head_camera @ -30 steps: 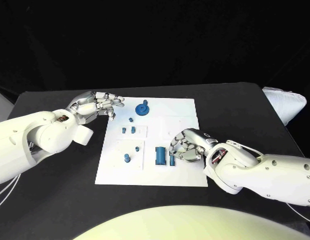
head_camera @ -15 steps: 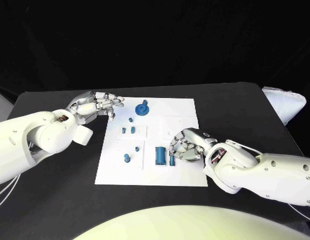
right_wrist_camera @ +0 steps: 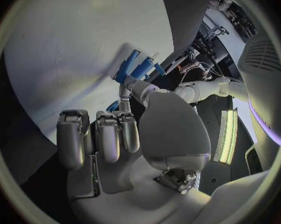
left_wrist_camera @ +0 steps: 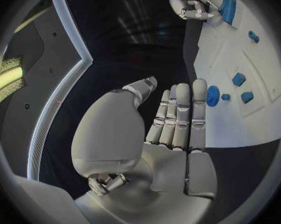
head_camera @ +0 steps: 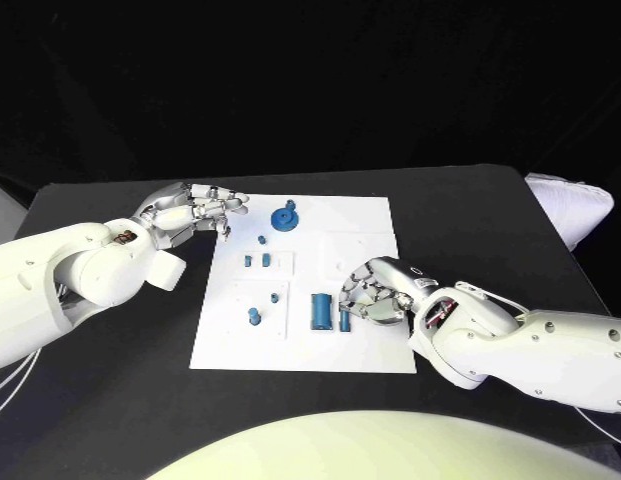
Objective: Assemble the parts on the task board
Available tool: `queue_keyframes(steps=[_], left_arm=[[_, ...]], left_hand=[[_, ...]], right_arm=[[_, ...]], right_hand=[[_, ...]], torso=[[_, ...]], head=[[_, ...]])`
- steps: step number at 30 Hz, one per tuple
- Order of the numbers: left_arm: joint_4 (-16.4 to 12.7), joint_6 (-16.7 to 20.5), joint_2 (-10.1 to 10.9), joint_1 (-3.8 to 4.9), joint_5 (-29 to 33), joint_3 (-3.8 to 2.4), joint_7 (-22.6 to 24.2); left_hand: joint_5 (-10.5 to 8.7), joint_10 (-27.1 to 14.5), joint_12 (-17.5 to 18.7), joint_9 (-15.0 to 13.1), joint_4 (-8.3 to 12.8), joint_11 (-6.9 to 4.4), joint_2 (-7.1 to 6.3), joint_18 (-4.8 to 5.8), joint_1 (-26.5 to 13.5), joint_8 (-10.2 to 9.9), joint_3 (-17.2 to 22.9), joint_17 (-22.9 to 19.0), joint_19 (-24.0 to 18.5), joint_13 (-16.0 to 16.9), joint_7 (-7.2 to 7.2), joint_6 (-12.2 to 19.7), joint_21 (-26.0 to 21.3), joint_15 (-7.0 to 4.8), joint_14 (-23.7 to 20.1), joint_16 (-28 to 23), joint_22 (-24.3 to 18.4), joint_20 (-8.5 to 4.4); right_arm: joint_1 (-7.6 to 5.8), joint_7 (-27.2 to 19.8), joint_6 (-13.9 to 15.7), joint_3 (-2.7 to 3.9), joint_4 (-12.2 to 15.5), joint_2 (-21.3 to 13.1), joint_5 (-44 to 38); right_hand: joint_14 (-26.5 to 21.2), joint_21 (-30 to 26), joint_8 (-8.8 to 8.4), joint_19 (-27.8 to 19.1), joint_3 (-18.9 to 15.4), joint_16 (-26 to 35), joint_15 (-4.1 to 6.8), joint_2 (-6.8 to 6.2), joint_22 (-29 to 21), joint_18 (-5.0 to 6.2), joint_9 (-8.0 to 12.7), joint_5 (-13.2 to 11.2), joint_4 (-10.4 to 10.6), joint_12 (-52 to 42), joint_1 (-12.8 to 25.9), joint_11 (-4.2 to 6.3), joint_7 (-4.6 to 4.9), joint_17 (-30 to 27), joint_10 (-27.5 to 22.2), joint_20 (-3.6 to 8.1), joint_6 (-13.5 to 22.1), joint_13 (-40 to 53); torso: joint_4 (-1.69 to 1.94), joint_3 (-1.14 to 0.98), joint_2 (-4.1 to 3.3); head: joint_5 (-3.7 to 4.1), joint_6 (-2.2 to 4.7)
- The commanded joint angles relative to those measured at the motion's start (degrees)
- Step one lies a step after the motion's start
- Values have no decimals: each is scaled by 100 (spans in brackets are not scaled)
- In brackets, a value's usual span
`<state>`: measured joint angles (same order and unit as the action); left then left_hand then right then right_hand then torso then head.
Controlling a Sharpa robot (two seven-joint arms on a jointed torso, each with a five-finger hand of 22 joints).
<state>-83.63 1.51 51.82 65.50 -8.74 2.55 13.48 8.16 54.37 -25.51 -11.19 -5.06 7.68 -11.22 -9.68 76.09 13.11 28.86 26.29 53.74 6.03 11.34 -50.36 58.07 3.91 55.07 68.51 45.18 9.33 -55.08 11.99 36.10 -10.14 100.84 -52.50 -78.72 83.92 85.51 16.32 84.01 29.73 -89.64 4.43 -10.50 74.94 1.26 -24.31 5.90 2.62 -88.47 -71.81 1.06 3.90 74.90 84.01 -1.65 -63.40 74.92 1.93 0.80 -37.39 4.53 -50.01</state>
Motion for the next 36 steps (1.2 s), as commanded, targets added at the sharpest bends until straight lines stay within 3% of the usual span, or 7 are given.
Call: queue_keyframes(steps=[1,12,36], left_arm=[[-4,-82,-8,2,-18,-4,31],[-5,-83,-1,2,-22,-4,30],[-6,-83,1,2,-31,-4,30]], left_hand=[[-7,-21,-20,9,-38,-6,11,-81,65,-2,5,9,-18,7,-13,38,-39,-13,-33,-19,-5,2],[-7,-21,-20,9,-38,-6,11,-81,65,-2,5,9,-18,7,-13,38,-39,-13,-33,-19,-5,2],[-6,-22,-23,12,-44,-5,13,-81,70,-6,4,10,-16,6,-11,46,-39,-12,-32,-20,-4,3]], right_arm=[[18,-446,169,-13,12,-24,419],[18,-727,294,-9,121,-137,641],[17,-544,-128,-8,13,-121,547]], right_hand=[[608,-9,-32,498,-12,-36,-26,-10,1389,-39,12,-27,61,23,127,-57,4,1510,541,-9,45,1439],[608,-1,-73,499,-48,-36,-37,-23,1391,-40,39,-88,108,36,149,-74,24,1510,537,-19,99,1434],[608,10,-90,502,-28,-36,-46,-7,1394,-42,57,-73,70,28,36,-80,28,1510,539,-30,101,1437]], torso=[[0,-1,-1],[0,5,1],[4,7,0]], head=[[-3,1],[-12,1],[-9,1]])
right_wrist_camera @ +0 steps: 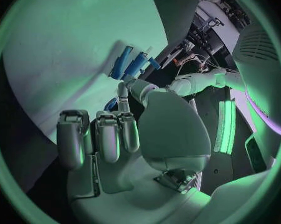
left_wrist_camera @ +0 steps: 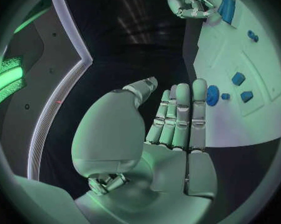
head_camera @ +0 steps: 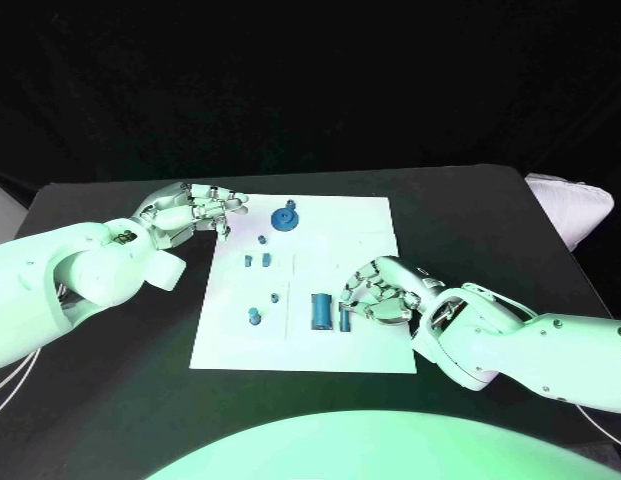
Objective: Assemble the parts on the task board
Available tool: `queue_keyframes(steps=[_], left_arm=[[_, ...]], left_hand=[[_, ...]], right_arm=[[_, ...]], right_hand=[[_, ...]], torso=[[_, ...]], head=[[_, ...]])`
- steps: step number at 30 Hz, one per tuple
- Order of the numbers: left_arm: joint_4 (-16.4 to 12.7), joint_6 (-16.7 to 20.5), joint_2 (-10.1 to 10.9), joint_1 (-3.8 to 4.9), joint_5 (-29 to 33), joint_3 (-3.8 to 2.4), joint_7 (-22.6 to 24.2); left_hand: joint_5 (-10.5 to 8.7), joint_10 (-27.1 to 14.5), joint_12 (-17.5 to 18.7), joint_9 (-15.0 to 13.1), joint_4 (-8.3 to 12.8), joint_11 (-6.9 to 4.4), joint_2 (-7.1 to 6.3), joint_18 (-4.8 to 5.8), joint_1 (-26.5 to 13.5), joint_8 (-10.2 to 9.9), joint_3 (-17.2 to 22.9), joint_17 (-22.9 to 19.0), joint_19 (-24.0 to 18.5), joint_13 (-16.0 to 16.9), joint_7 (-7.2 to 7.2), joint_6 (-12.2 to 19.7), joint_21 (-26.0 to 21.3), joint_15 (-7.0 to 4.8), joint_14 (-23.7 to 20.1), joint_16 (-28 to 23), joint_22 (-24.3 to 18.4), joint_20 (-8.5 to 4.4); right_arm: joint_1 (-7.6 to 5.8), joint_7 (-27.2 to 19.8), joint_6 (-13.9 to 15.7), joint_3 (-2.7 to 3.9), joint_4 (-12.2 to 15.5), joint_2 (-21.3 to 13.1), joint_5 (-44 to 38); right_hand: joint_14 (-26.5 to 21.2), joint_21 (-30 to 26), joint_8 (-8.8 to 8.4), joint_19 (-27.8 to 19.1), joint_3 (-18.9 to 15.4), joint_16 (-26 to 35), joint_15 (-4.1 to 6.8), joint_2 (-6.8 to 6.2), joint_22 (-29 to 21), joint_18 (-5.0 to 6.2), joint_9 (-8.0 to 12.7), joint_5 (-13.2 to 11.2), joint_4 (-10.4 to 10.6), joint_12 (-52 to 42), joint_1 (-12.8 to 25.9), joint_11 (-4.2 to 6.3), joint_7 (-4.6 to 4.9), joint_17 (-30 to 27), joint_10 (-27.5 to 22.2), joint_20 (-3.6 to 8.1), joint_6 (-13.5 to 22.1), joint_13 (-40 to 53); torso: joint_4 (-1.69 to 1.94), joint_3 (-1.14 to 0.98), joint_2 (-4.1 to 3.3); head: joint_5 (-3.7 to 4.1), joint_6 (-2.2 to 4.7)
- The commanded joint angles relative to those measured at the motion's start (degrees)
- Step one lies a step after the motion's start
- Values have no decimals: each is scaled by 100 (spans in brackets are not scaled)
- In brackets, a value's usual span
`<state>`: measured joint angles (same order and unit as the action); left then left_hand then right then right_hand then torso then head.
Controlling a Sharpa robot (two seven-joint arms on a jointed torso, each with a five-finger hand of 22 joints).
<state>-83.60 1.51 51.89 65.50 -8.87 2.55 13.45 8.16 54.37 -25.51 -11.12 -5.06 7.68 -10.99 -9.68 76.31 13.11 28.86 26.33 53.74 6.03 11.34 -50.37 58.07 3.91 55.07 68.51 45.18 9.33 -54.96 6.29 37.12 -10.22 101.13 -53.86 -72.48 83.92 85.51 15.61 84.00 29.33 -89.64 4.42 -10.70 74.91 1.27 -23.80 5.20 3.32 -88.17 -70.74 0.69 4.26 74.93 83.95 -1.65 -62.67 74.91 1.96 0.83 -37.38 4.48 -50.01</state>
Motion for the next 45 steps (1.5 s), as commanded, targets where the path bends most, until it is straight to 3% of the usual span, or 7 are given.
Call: queue_keyframes(steps=[1,8,12,24,34,45], left_arm=[[-10,-82,-5,2,-18,-4,33],[-13,-78,1,2,-21,-4,33],[-14,-75,6,2,-22,-4,32],[-13,-75,6,2,-26,-4,31],[-11,-80,3,2,-29,-4,32],[-12,-81,4,2,-31,-4,30]], left_hand=[[-6,-22,-24,5,-45,-5,-9,-81,47,-6,4,6,-16,6,-11,46,-39,-12,-32,-20,-4,3],[-6,-22,-24,5,-45,-5,-9,-81,47,-6,4,6,-16,6,-11,46,-39,-12,-32,-20,-4,3],[-6,-22,-24,5,-45,-5,-9,-81,47,-6,4,6,-16,6,-11,46,-39,-12,-32,-20,-4,3],[-6,-22,-24,5,-45,-5,-9,-81,47,-6,4,6,-16,6,-11,46,-39,-12,-32,-20,-4,3],[-6,-22,-24,5,-45,-5,-9,-81,47,-6,4,6,-16,6,-11,46,-39,-12,-32,-20,-4,3],[-6,-22,-24,5,-45,-5,-9,-81,47,-6,4,6,-16,6,-11,46,-39,-12,-32,-20,-4,3]], right_arm=[[5,41,-244,-1,-24,21,-90],[5,164,-369,-1,-76,53,-210],[5,221,-415,-1,-101,60,-279],[6,309,-430,-1,-176,112,-408],[6,492,-367,-1,-238,162,-723],[7,336,-264,-1,-251,163,-727]], right_hand=[[608,13,-19,502,20,-36,-46,21,1397,-43,8,7,-12,-1,-98,-42,-8,1507,544,-31,21,1438],[608,36,-6,507,96,-36,-39,116,1403,-48,12,30,-81,-16,-257,-30,-24,1507,550,-32,-24,1444],[608,51,14,511,180,-36,-30,220,1407,-50,6,-139,-156,-17,-385,-21,-34,1507,550,-27,-46,1445],[608,67,67,514,270,-36,-30,340,1411,-53,-36,-201,-275,-24,-515,-25,-25,1507,552,-24,-38,1447],[608,118,104,525,308,-36,-35,372,1424,-63,-70,-239,-336,-38,-561,-34,-8,1507,557,-25,-25,1453],[608,96,118,520,299,-36,-38,353,1419,-59,-82,-233,-350,-48,-555,-40,-4,1507,561,-26,-23,1457]], torso=[[2,3,-1],[3,2,-2],[2,2,-2],[-2,-5,-4],[3,0,-1],[2,0,0]], head=[[-3,1],[-8,1],[-9,1],[-5,1],[5,1],[-4,1]])
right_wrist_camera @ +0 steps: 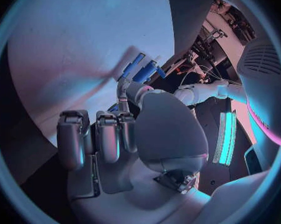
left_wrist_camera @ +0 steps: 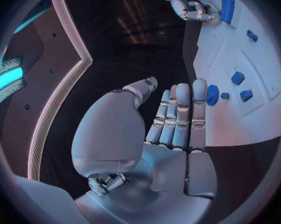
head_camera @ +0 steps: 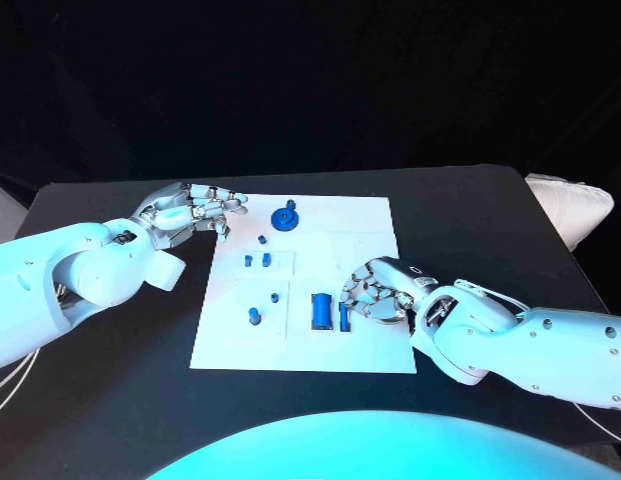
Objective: Assemble the parts on the task board
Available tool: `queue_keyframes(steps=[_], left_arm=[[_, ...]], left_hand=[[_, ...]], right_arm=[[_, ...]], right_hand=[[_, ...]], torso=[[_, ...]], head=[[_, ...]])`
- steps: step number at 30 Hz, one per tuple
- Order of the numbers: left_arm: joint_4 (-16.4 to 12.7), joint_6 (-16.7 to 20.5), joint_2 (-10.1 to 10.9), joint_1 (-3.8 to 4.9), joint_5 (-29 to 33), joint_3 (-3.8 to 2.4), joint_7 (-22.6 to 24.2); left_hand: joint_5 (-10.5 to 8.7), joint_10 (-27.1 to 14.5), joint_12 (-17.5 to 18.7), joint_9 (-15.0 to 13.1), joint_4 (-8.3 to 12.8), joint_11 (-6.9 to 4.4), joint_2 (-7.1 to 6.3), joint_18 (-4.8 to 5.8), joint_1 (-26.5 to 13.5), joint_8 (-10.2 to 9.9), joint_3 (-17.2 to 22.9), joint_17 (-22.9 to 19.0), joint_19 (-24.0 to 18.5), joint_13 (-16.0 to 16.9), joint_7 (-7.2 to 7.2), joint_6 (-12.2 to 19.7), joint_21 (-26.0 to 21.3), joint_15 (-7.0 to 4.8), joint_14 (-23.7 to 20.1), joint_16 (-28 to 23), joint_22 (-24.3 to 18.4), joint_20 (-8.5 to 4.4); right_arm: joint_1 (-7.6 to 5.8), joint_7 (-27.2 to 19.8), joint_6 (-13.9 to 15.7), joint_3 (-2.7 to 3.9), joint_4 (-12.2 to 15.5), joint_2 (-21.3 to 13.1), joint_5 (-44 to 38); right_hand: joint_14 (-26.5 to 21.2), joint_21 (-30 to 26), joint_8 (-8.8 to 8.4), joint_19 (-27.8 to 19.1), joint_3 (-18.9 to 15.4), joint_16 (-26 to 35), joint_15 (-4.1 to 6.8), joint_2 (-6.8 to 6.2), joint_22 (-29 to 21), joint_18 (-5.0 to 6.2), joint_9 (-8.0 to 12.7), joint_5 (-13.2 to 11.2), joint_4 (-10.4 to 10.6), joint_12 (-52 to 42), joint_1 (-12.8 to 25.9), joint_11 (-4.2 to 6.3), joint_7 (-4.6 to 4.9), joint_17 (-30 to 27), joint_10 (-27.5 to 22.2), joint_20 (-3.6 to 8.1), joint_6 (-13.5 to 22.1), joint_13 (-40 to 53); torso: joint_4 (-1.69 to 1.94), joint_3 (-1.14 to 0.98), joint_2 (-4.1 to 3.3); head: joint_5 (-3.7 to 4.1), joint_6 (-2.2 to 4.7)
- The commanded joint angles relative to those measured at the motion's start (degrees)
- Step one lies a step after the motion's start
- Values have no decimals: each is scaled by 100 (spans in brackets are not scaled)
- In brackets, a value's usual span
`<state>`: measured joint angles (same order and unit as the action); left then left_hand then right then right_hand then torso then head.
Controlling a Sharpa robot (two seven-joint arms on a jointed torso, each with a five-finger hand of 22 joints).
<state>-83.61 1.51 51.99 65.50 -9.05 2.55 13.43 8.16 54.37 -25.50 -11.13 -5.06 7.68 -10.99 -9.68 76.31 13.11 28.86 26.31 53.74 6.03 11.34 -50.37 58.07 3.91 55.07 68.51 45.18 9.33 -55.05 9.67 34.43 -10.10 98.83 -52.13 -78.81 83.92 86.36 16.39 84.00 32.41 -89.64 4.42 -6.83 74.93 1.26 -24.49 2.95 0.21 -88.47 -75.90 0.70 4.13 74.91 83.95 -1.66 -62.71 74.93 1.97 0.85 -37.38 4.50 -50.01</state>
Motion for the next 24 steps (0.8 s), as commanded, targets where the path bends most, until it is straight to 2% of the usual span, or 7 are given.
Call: queue_keyframes(steps=[1,4,6,12,15,20,24], left_arm=[[-12,-82,-6,2,-13,-4,33],[-11,-82,-6,2,-13,-4,35],[-9,-82,-8,2,-11,-4,38],[-3,-49,-17,2,15,-4,66],[10,-14,-34,1,53,-3,102],[95,113,-136,-10,146,-3,266],[211,286,-232,-19,261,-4,483]], left_hand=[[-6,-22,-25,6,-45,-5,-9,-81,47,-6,4,9,-16,6,-11,46,-39,-12,-32,-20,-5,3],[-6,-17,-33,9,-57,-6,-8,-81,54,-8,1,10,-12,6,-11,53,-39,-12,-31,-20,-2,3],[-6,-17,-33,9,-57,-6,-8,-81,54,-8,1,10,-12,6,-11,53,-39,-12,-31,-20,-2,3],[-7,-18,-34,9,-61,-5,-11,-89,51,-8,-2,10,-43,6,-10,54,-67,-11,-34,-22,-40,4],[-7,-23,-35,11,-73,-4,-15,-88,51,-9,-6,0,-68,3,-12,57,-93,-6,-73,-53,-51,6],[-4,-38,-44,16,-101,5,-21,-87,98,-3,-4,-72,-204,-8,-7,60,-294,9,-259,-252,-157,22],[0,-47,-47,17,-99,10,-11,-87,133,2,12,-105,-243,-13,-4,59,-379,16,-321,-335,-206,28]], right_arm=[[16,-50,53,-13,-14,-15,-61],[16,-183,166,-13,4,-28,56],[16,-408,318,-13,38,-57,312],[-27,-1200,583,6,131,-168,1396],[-121,-1545,664,19,95,-199,1968],[-370,-2085,658,41,-232,-183,2915],[-577,-2553,490,54,-658,-95,3739]], right_hand=[[608,-2,49,517,-20,-36,-40,-53,1413,-57,-20,-5,-46,-11,-28,-42,9,1509,559,-28,-20,1452],[608,-39,62,509,-45,-36,-43,-83,1404,-50,-29,14,-48,6,3,-42,4,1509,554,-31,-22,1446],[608,-87,28,498,-87,-36,-48,-125,1391,-40,-15,132,-8,35,102,-49,17,1509,544,-36,51,1435],[604,-224,-204,466,-204,-27,-145,-293,1356,-17,102,405,139,138,362,-170,162,1492,505,-101,341,1397],[555,-665,-282,361,-265,85,-179,-346,1241,65,143,515,209,435,445,-209,207,1304,395,-134,420,1284],[502,-1146,-331,237,-304,205,-201,-373,1112,153,172,518,258,708,478,-232,230,1118,284,-165,450,1176],[345,-2158,-379,-38,-279,552,-221,-353,815,325,202,524,263,1494,390,-257,260,641,-58,-199,476,844]], torso=[[0,-2,1],[-3,-1,0],[-6,-4,1],[-14,1,14],[-26,7,28],[-37,27,98],[-58,50,172]], head=[[-8,1],[-16,1],[-15,1],[-3,1],[10,1],[-17,1],[-57,1]])
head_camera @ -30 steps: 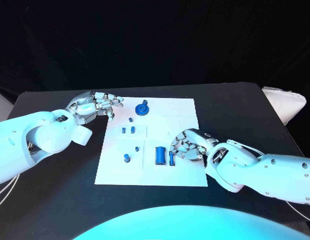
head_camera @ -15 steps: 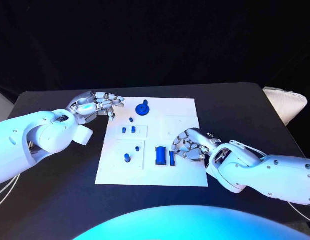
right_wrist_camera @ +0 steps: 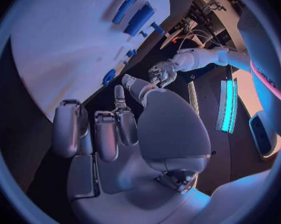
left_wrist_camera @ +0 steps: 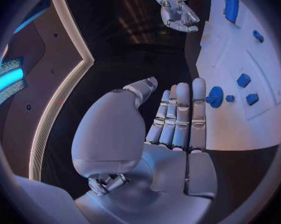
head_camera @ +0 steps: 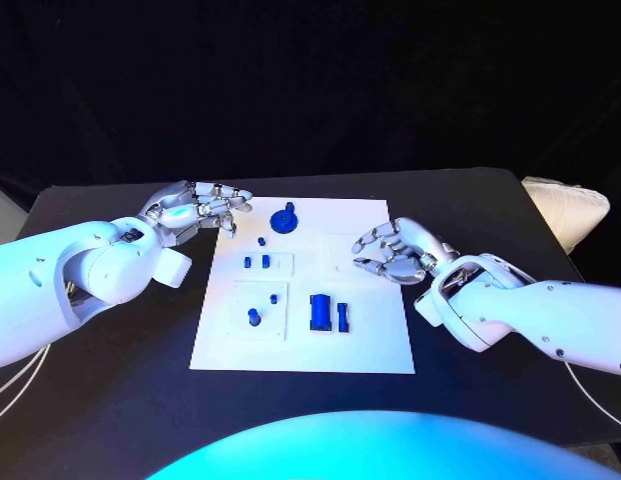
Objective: Assemble the parts on the task board
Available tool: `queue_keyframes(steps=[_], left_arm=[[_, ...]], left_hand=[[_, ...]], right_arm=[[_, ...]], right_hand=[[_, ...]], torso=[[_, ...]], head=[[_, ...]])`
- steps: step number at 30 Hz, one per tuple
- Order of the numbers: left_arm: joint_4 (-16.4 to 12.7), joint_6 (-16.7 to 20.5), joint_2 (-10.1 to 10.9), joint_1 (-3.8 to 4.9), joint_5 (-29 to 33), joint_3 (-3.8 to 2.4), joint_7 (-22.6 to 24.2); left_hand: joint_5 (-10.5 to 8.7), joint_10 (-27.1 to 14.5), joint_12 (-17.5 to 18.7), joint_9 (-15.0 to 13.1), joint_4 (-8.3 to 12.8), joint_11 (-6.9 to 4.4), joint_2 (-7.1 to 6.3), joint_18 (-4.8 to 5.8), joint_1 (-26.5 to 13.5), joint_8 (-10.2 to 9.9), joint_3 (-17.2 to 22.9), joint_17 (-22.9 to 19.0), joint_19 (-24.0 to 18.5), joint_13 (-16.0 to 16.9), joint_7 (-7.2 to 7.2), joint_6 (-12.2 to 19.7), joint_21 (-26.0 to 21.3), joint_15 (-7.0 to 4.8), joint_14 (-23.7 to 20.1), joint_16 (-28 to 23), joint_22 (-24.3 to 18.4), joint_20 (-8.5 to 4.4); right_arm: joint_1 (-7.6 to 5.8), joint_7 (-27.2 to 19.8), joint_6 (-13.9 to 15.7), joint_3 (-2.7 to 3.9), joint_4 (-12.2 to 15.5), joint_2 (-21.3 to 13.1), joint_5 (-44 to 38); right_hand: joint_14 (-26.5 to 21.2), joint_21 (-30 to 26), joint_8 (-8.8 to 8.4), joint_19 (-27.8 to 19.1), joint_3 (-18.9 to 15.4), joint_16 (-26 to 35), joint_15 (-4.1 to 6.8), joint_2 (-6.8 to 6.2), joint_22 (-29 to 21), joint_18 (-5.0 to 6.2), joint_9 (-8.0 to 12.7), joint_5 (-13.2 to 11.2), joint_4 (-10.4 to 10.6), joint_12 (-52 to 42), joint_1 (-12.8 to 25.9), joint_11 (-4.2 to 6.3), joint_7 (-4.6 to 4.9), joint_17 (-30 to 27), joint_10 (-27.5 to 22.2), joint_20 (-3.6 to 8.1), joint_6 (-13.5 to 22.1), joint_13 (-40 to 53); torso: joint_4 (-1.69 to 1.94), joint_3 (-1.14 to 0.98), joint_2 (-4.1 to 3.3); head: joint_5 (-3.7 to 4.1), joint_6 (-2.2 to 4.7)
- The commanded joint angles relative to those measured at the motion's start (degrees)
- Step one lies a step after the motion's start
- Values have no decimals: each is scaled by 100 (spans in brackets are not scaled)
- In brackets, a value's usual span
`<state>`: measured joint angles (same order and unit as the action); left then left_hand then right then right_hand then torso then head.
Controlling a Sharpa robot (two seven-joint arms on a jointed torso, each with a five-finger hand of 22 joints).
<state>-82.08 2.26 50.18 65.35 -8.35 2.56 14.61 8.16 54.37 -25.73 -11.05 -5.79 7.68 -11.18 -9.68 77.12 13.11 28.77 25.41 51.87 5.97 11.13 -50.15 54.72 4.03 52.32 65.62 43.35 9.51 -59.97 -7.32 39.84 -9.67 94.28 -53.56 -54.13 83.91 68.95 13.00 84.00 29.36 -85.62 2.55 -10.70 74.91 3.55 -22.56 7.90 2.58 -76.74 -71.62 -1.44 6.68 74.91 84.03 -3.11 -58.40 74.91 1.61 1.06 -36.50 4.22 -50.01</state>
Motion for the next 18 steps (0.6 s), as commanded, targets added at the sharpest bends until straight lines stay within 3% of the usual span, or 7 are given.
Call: queue_keyframes(steps=[1,2,4,6,9,10,18], left_arm=[[94,269,-74,-6,230,-7,430],[132,331,-98,-7,279,-7,500],[204,440,-143,-7,376,-9,625],[305,566,-202,-7,495,-11,779],[476,720,-304,-6,638,-15,971],[554,767,-352,-6,692,-16,1036],[1177,964,-791,-4,969,-21,1362]], left_hand=[[1,-51,-25,10,-27,13,13,-86,67,5,31,-41,-85,-11,19,37,-99,8,-90,-109,-54,14],[1,-55,-29,11,-33,17,13,-86,78,9,39,-83,-125,-16,20,37,-189,15,-142,-211,-106,21],[-1,-78,-17,12,-43,29,14,-83,94,18,56,-171,-197,-33,21,36,-357,30,-230,-426,-205,35],[-4,-155,83,11,-48,68,10,-77,124,38,96,-415,-375,-114,32,39,-745,87,-382,-1022,-432,85],[-10,-173,307,-3,-45,108,20,-67,152,85,136,-759,-579,-226,37,30,-1272,171,-427,-1932,-750,171],[-10,-174,397,-6,-42,122,26,-61,157,98,142,-843,-645,-233,33,28,-1437,198,-431,-2190,-850,195],[-13,-214,1325,57,-17,357,66,-32,149,-6,107,-1333,-1102,-240,-142,229,-3081,528,-695,-4095,-1936,560]], right_arm=[[-136,-968,-97,16,-324,81,1463],[-184,-1071,-142,22,-447,120,1640],[-260,-1232,-218,37,-677,204,1941],[-338,-1384,-308,62,-965,320,2333],[-436,-1525,-413,95,-1329,483,2817],[-469,-1555,-453,105,-1453,539,2967],[-600,-1650,-764,134,-2141,877,3650]], right_hand=[[262,-792,-43,-149,40,318,-49,34,701,157,11,31,15,636,-68,-51,13,427,-218,-58,56,708],[89,-1533,-37,-372,69,666,-62,53,456,270,9,39,7,1211,-109,-53,34,7,-495,-77,68,440],[-35,-2075,-35,-529,81,933,-67,40,251,346,7,37,-1,1661,-130,-72,34,-283,-703,-89,95,201],[-615,-4605,6,-1245,211,2205,-102,42,-799,684,-5,73,-15,3816,-212,-111,85,-1535,-1718,-126,190,-1048],[-983,-5083,32,-1308,360,3345,-129,24,-1256,693,-9,62,-32,4765,-248,-164,107,-2446,-1846,-158,265,-1969],[-1318,-5336,25,-1428,447,4110,-181,8,-1496,689,-2,36,-31,5190,-248,-180,171,-2977,-1915,-193,297,-2456],[-1896,-6553,-265,-2091,557,6504,-581,74,-3011,673,125,-7,-68,7022,-236,-521,425,-4189,-1829,-576,476,-5288]], torso=[[-29,33,106],[-34,35,123],[-50,43,172],[-66,45,215],[-76,41,257],[-81,35,273],[-91,19,367]], head=[[-36,1],[-45,1],[-61,1],[-77,51],[-103,132],[-112,147],[-134,470]])
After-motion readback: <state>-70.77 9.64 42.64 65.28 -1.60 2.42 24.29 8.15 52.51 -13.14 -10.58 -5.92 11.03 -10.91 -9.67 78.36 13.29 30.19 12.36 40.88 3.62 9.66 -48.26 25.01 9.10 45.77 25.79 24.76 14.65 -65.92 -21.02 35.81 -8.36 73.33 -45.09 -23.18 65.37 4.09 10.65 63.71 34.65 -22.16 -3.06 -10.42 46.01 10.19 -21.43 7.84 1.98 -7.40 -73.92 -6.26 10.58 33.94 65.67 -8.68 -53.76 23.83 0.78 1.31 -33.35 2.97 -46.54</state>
